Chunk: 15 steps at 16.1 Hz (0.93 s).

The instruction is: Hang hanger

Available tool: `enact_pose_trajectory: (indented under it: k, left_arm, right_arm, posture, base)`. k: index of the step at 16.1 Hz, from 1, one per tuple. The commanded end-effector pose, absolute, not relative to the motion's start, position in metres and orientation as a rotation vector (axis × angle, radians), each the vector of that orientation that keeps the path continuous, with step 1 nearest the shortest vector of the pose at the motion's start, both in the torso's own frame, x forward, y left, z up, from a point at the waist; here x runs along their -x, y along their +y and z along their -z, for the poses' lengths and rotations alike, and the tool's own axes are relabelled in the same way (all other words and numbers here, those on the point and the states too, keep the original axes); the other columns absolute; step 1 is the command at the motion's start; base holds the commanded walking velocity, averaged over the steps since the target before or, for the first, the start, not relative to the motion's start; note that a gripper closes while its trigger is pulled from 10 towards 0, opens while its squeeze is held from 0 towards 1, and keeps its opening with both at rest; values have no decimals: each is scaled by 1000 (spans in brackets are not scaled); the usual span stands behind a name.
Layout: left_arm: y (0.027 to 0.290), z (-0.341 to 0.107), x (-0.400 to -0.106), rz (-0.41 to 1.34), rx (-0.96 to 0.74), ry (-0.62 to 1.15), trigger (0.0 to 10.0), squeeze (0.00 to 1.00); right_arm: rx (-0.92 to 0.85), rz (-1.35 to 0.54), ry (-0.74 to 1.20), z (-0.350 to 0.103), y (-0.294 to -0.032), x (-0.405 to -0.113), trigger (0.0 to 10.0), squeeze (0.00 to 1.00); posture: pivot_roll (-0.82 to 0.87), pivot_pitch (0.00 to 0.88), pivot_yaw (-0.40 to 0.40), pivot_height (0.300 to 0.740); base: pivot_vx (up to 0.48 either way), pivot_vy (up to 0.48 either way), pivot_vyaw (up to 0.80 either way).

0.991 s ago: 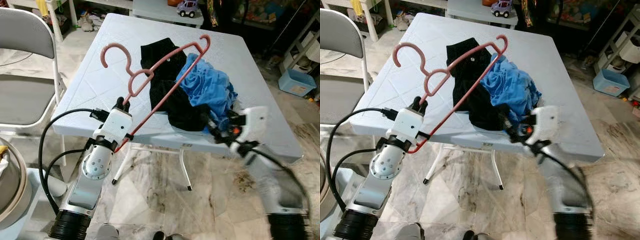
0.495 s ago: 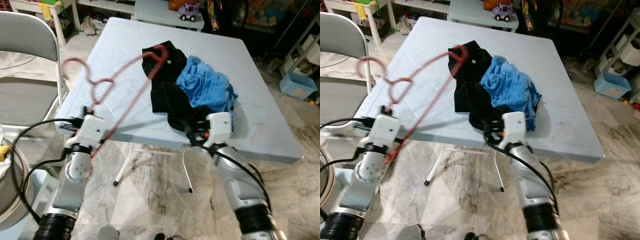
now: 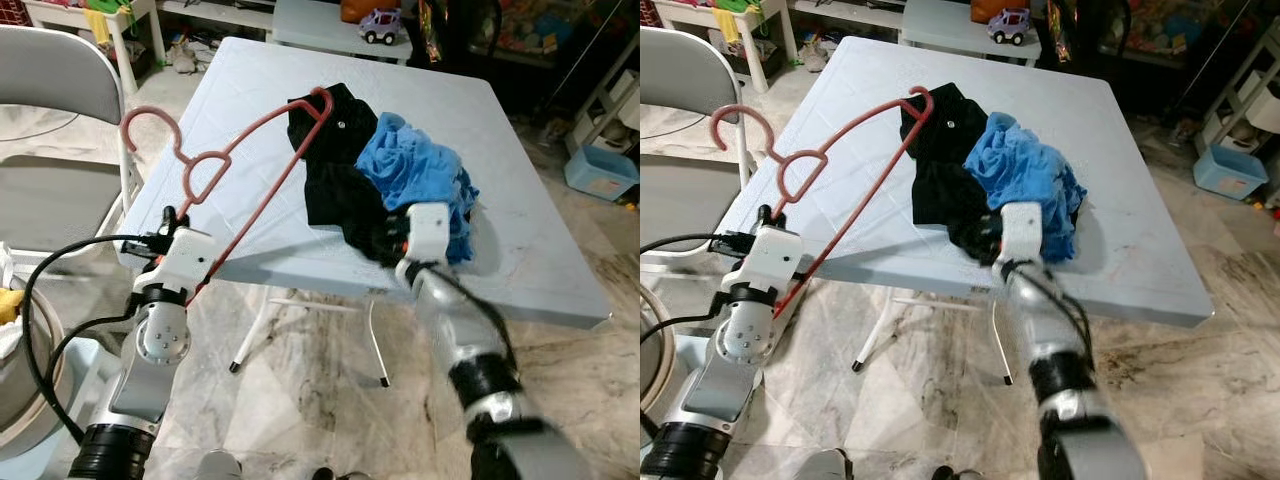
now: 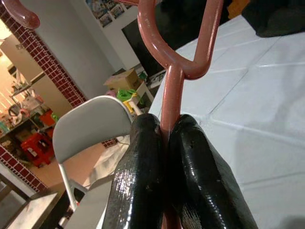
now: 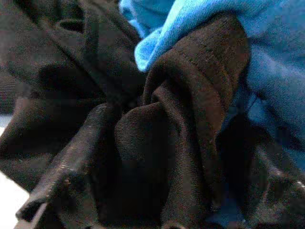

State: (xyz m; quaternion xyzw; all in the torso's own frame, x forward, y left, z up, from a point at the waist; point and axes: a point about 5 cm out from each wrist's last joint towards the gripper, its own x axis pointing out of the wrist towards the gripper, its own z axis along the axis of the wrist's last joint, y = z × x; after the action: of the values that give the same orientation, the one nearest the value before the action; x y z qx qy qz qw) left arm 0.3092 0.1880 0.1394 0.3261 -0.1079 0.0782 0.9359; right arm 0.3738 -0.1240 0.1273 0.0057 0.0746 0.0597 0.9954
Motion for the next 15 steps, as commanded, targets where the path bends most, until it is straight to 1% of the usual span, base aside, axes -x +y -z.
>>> enact_pose_trajectory:
  k: [1, 4, 6, 7, 8, 9, 10, 12, 13, 14, 15]
  left_arm:
    - [179, -143, -312, -132, -668, -241, 10000, 0]
    - [177, -142, -311, -122, -663, -243, 10000, 0]
    - [177, -141, -310, -126, -662, -242, 10000, 0]
    - [178, -141, -309, -137, -664, -242, 10000, 0]
    - [178, -140, -308, -141, -663, -243, 10000, 0]
    - [178, -141, -307, -148, -661, -249, 10000, 0]
    - [178, -141, -307, -152, -656, -252, 10000, 0]
    - [176, -141, -307, -151, -653, -257, 10000, 0]
    - [173, -141, -309, -142, -645, -260, 10000, 0]
    - [170, -141, -310, -128, -637, -264, 10000, 0]
    - [167, -141, -311, -112, -627, -266, 10000, 0]
  right_arm:
    - [-14, -72, 121, -140, -138, -384, 0, 0]
    - [55, -59, 54, -177, -149, -405, 0, 0]
    - [57, -37, -10, -205, -153, -414, 0, 0]
    - [63, -18, -107, -237, -153, -421, 0, 0]
    - [42, -11, -156, -251, -153, -422, 0, 0]
    - [23, 4, -297, -283, -152, -422, 0, 0]
    - [58, 33, -408, -304, -152, -420, 0, 0]
    - [135, 42, -454, -308, -152, -418, 0, 0]
    - [168, 29, -428, -298, -153, -418, 0, 0]
    - [180, 8, -373, -283, -156, -419, 10000, 1000]
    - [178, -12, -351, -272, -160, -417, 10000, 1000]
  posture:
    - [360, 128, -137, 740]
    - [365, 135, -143, 740]
    - [374, 142, -154, 740]
    - [380, 146, -158, 740]
    - [381, 146, -160, 740]
    - [383, 147, -165, 740]
    - [383, 147, -165, 740]
    - [375, 140, -167, 740]
    - [368, 135, -166, 740]
    - [360, 133, -163, 740]
    - [350, 129, -159, 740]
  base:
    - [0, 0, 0]
    - [0, 0, 0]
    - [0, 0, 0]
    - [0, 0, 0]
    - [0, 0, 0]
    - [0, 0, 0]
    - [0, 0, 0]
    - [0, 0, 0]
    - [0, 0, 0]
    - [0, 0, 0]
    - [0, 0, 0]
